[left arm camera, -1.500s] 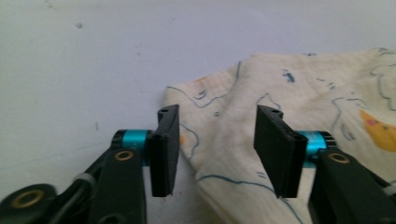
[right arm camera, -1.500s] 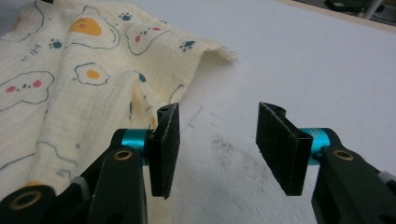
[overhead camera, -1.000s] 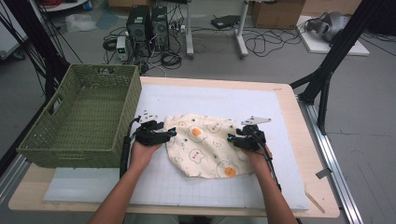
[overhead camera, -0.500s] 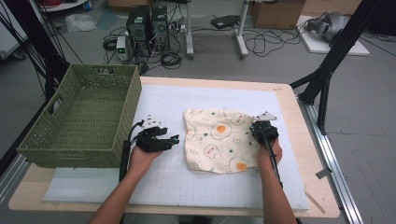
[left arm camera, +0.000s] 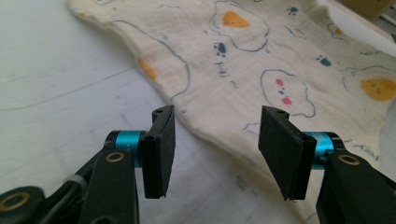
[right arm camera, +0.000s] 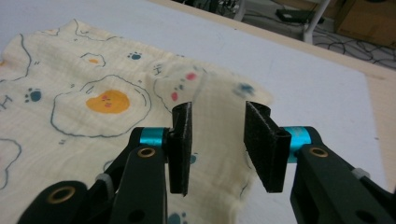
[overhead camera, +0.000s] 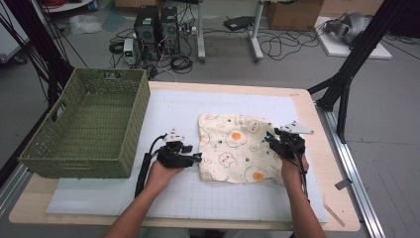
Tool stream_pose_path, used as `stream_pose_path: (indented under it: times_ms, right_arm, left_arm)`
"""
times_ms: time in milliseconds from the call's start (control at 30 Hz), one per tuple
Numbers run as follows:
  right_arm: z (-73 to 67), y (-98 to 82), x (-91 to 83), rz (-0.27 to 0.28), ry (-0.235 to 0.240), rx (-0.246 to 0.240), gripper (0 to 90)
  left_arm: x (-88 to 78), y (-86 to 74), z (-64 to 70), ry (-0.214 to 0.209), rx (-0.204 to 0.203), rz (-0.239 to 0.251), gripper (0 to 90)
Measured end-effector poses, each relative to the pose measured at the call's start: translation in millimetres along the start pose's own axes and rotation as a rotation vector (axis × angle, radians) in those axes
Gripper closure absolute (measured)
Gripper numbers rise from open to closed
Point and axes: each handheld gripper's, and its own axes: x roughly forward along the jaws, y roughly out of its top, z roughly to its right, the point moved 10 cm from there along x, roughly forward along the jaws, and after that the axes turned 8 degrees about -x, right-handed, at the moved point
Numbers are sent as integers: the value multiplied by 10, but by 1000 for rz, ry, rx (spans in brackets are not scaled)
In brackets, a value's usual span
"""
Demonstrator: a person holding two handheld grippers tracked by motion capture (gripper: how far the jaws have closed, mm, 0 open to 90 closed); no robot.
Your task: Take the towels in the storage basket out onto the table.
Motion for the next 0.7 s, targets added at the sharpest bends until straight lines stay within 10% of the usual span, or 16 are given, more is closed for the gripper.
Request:
stream_pose_path:
  times_ms: [200, 300, 700]
  right_arm:
    - [77, -127, -230, 0, 3, 15, 591]
    - [94, -233, -279, -12, 16, 41, 577]
    - [-304, -474, -175, -106, 128, 11, 557]
  left_arm:
    - [262, -67, 117, 85, 112, -77, 483]
    - [232, -48, 30, 164, 176, -86, 773]
    - [-202, -56, -553, 264, 42, -43, 874]
